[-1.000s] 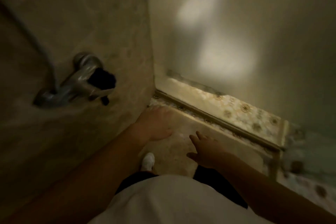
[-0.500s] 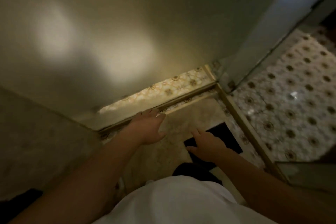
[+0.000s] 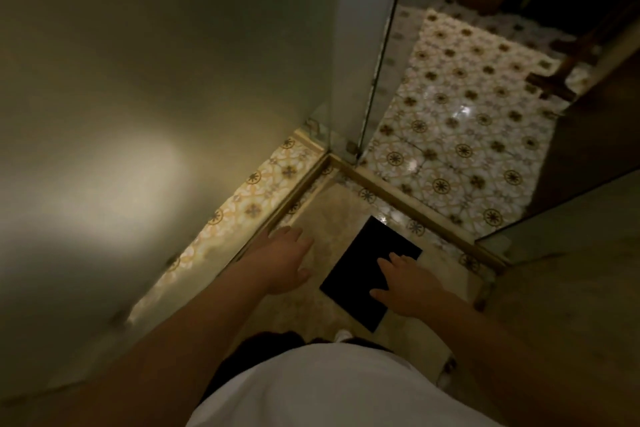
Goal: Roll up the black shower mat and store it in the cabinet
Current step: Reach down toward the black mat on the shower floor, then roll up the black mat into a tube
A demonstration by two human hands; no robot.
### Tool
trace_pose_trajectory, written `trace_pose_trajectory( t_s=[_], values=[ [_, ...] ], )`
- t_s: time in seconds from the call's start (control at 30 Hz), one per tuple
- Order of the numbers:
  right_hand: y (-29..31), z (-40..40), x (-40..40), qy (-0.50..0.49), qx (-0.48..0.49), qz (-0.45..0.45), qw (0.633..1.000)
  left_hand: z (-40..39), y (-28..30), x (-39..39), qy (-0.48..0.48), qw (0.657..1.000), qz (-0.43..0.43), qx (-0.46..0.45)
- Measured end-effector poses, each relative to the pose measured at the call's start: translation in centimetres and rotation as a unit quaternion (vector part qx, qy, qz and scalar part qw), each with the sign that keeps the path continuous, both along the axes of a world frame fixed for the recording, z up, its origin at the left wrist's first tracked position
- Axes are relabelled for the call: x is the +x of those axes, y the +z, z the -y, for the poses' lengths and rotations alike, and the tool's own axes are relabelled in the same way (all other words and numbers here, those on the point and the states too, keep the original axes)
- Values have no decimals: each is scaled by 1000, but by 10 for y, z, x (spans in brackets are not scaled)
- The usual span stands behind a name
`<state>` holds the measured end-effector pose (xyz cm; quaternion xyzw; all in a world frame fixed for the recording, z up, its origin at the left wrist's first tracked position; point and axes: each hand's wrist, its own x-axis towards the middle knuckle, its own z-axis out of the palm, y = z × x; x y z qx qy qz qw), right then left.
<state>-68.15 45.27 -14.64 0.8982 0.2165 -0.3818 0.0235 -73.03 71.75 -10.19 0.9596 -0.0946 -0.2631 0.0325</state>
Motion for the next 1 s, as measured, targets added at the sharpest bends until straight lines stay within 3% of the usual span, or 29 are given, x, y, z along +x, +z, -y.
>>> trace_pose_trajectory(
  t_s=[0.23, 0.4, 0.57, 1.0],
  values=[
    [-1, 4, -2, -147, 8, 16, 989, -1, 0, 57, -126, 992, -1, -11],
    [-3, -13, -22, -277, 20, 9, 960, -14, -2, 85, -219, 975, 19, -11],
    [-3, -30, -51, -344, 31, 15, 938, -19, -11, 91, -270, 963, 7, -13],
    [-17, -15, -100, -332, 38, 17, 942, 14, -36, 47, -241, 968, -62, -35]
  ],
)
